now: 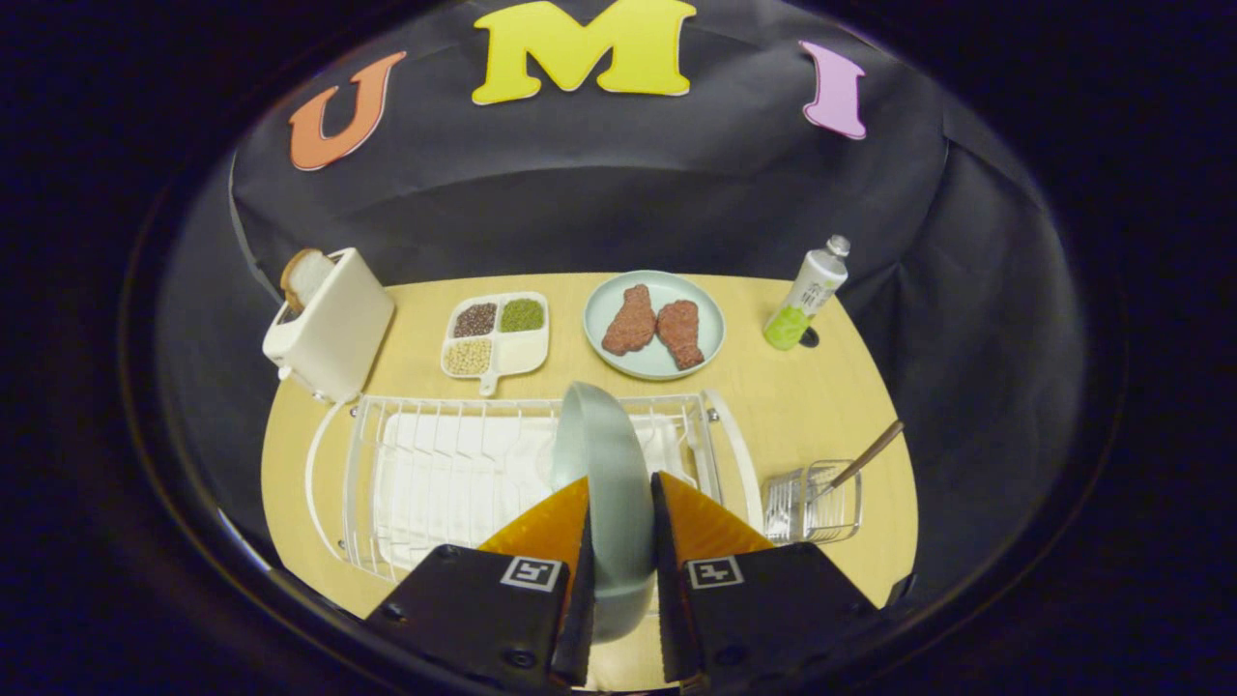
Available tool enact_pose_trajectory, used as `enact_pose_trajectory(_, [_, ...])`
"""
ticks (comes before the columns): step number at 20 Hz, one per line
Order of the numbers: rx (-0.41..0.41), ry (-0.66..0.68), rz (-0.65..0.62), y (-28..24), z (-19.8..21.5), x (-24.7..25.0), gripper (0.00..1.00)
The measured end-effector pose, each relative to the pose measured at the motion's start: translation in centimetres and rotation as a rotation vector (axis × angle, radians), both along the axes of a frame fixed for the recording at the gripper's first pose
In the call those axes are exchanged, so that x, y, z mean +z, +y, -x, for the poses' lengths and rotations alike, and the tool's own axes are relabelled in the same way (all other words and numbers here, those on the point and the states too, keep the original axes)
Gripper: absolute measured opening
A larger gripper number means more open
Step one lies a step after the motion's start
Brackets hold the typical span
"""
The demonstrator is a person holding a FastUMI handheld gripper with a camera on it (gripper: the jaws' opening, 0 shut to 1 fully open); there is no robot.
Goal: Take the plate from the dish rack, then take the spoon from the basket and place it into the plate.
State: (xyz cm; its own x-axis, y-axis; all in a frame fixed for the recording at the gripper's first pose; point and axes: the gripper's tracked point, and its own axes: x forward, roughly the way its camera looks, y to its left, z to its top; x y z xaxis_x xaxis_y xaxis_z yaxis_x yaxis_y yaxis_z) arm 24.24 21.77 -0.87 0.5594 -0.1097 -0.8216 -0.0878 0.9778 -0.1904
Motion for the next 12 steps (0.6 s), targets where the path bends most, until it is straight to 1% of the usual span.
enact_pose_trajectory(2, [0.029, -0.031, 0.038, 0.1, 0.4, 1.2, 0.33])
enact_pose_trajectory(4, [0.056, -0.049, 0.017, 0.5, 1.3, 2.1, 0.30])
enact_pose_trajectory(7, [0.100, -0.049, -0.108, 1.4, 4.1, 2.5, 0.25])
enact_pose_trajectory(8, [0.126, -0.055, -0.160, 1.7, 5.2, 2.6, 0.24])
enact_pose_trajectory(12, [0.168, -0.035, -0.360, 0.3, 10.9, 1.3, 0.23])
